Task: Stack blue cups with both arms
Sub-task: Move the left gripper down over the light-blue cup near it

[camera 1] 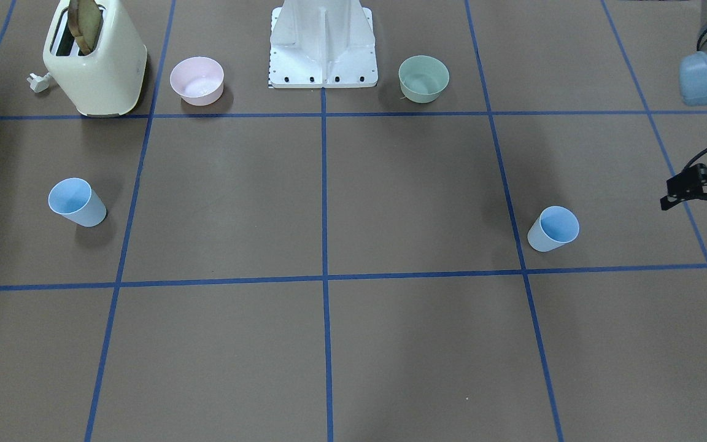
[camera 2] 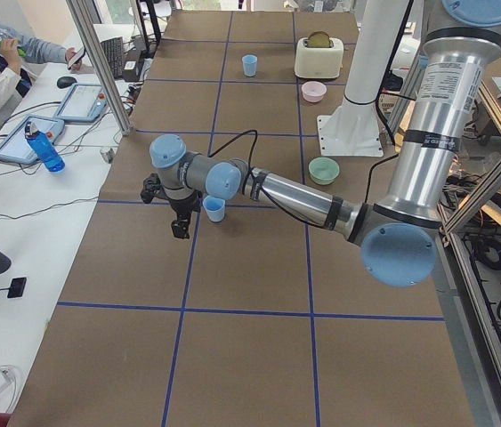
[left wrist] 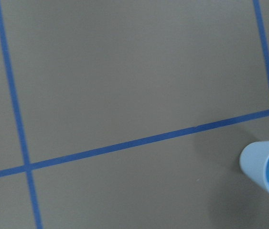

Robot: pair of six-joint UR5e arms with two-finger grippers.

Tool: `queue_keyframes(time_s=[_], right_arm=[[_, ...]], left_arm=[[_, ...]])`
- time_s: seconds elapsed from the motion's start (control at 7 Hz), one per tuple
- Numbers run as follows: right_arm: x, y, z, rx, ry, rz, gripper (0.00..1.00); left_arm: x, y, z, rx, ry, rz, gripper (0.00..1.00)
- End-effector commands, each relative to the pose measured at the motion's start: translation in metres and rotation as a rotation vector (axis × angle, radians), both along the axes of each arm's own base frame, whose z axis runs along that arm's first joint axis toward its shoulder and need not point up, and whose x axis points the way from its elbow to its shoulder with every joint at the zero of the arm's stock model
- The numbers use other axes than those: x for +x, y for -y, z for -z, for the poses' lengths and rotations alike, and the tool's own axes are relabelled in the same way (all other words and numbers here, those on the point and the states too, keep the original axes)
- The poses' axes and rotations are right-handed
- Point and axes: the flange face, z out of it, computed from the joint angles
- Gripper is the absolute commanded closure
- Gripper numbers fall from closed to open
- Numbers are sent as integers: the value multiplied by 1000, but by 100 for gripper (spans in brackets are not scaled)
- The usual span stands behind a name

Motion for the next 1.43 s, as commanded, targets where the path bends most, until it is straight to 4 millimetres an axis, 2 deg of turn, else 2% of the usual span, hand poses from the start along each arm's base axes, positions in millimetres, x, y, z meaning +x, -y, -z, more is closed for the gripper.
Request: queue_keyframes(time_s=[0.0,0.14,0.29,0.71,0.86,1.0,1.29], right_arm=[[-40,3,9,23,6,68,1],[-47,1,25,52,19,83,1],[-55,-7,42,79,26,101,1],[-101,-29,75,94,146,231,1],[-115,-36,77,93,152,264,1],[-120,-38,78,93,153,276,1],[-127,-42,83,102,157,294,1]], left_arm=[[50,6,36,-19,-20,-8,3],[56,5,36,-19,-21,-20,5],[77,1,28,-35,-13,-52,9],[113,3,5,-63,-17,-64,14],[122,5,-10,-62,-20,-70,14],[127,7,-22,-54,-26,-74,15],[138,4,-30,-58,-26,-92,21]])
